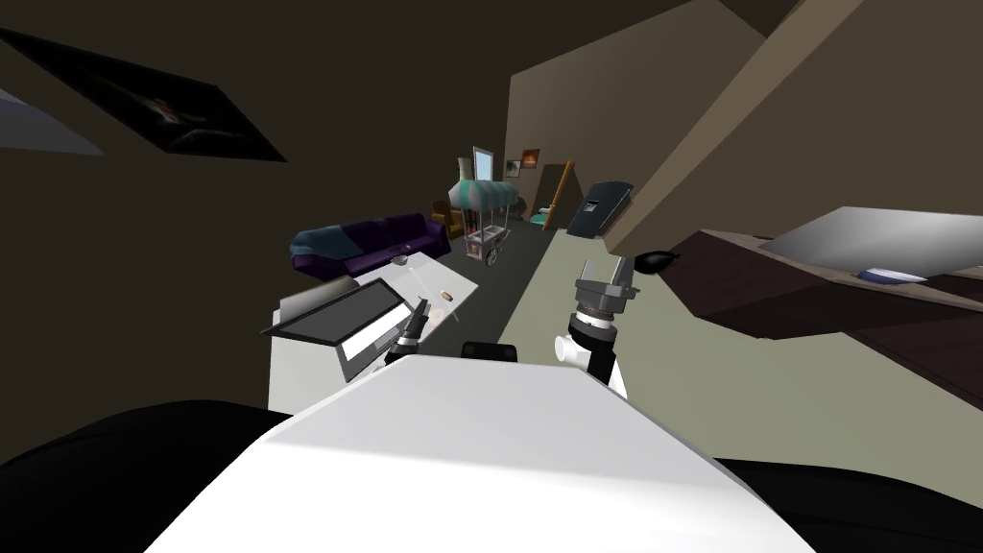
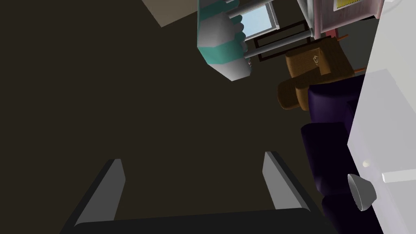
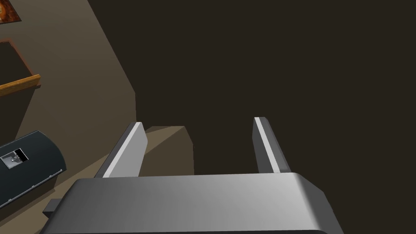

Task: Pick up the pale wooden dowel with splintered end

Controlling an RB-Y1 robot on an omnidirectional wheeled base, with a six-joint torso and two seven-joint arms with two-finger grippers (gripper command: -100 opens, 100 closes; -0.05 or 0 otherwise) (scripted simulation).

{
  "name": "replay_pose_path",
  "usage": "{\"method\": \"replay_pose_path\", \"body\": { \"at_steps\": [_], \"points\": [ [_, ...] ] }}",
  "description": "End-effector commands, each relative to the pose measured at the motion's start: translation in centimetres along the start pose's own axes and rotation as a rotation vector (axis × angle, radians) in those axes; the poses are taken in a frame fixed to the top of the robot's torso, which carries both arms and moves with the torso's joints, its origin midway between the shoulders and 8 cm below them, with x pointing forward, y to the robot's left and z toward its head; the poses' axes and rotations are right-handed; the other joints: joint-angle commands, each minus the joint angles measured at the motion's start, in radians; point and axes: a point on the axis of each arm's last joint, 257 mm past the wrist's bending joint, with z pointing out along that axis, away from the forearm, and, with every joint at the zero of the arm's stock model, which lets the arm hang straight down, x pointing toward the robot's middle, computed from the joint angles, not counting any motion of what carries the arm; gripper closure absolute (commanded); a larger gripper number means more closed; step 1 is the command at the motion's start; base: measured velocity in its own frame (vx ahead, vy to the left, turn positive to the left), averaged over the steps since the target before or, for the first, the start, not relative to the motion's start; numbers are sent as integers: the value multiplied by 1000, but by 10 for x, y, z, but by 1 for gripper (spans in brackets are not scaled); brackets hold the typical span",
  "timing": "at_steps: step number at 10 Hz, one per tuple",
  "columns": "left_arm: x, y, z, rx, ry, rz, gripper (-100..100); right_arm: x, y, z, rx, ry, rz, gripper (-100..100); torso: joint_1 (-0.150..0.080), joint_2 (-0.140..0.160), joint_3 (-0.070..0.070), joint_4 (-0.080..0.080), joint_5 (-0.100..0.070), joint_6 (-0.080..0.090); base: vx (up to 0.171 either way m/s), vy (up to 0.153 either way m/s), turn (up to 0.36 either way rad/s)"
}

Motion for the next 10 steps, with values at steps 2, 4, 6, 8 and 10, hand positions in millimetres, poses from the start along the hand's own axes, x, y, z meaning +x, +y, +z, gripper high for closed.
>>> {"method": "replay_pose_path", "body": {
  "at_steps": [2, 4, 6, 8, 10],
  "points": [
    [1, 21, -12, -44, 16, -2, -100, 0, 0, 0, 0, 0, 0, 0, 1, 0, 0, 0, 0, 0, 36, -32, -15],
    [3, 45, -35, -106, 45, -3, -100, 0, 0, 0, 0, 0, 0, 0, 0, 1, 1, 0, 0, 0, 50, -53, -65],
    [3, 63, -55, -154, 72, -4, -100, 0, 0, 0, 0, 0, 0, 0, -1, -1, 0, 0, 0, 0, 72, -54, -65],
    [3, 80, -78, -206, 99, -7, -100, 0, 0, 0, 0, 0, 0, 0, 2, 2, 1, 0, 0, 0, 41, -23, -48],
    [3, 96, -101, -256, 126, -11, -100, 0, 0, 0, 0, 0, 0, 0, 1, 0, 0, 0, 0, 0, 82, -45, -64]
  ]
}}
